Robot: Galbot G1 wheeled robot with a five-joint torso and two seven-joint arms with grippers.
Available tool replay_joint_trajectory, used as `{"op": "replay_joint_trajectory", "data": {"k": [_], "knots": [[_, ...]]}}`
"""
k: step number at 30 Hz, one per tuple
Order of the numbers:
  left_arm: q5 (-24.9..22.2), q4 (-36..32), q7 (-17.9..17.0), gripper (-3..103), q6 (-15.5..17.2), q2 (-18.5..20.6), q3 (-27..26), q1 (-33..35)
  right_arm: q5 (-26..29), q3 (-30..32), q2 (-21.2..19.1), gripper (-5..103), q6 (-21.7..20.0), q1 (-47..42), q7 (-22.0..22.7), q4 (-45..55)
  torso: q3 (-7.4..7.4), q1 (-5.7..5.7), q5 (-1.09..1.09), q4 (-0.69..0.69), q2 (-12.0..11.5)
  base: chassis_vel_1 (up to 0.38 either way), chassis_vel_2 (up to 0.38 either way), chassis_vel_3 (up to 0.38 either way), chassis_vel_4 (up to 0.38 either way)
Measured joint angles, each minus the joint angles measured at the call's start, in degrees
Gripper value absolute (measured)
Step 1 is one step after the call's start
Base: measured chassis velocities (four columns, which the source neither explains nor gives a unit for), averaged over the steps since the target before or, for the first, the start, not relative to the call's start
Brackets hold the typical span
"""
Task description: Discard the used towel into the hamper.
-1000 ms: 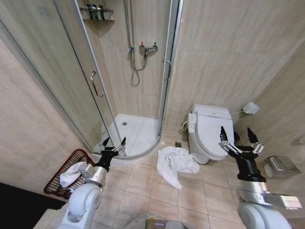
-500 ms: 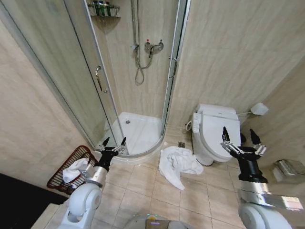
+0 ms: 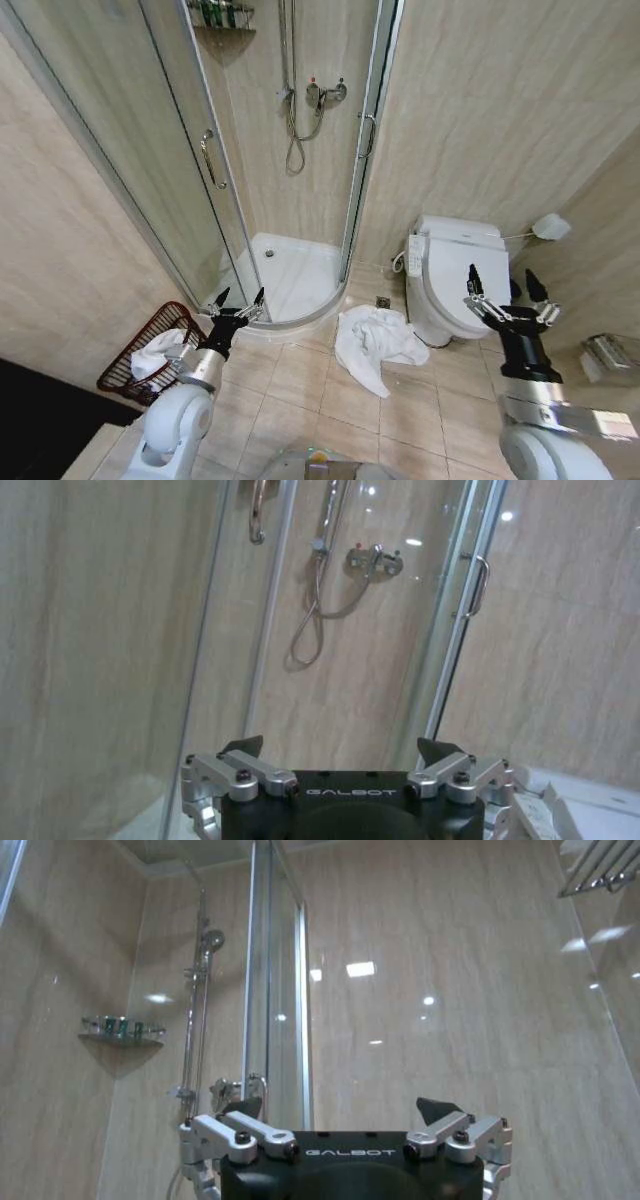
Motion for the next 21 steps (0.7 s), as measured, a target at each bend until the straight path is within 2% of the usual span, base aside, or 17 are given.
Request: {"op": "replay_joint_trajectory", "data": {"k": [9, 21], "knots": [[0.0, 0.0, 0.0, 100, 0.0, 0.0, 0.0, 0.0, 0.15, -0.04, -0.09, 100, -0.1, 0.12, -0.08, 0.01, -1.35, -1.08, -0.01, 0.01, -2.41, 0.0, 0.0, 0.0, 0.0], [0.0, 0.0, 0.0, 100, 0.0, -0.01, 0.01, 0.0, 0.19, 0.08, -0.25, 100, 0.64, 0.36, -0.64, -0.76, -3.19, -2.48, 0.02, 0.0, -5.67, -0.087, -0.069, 0.073, 0.076]]}}
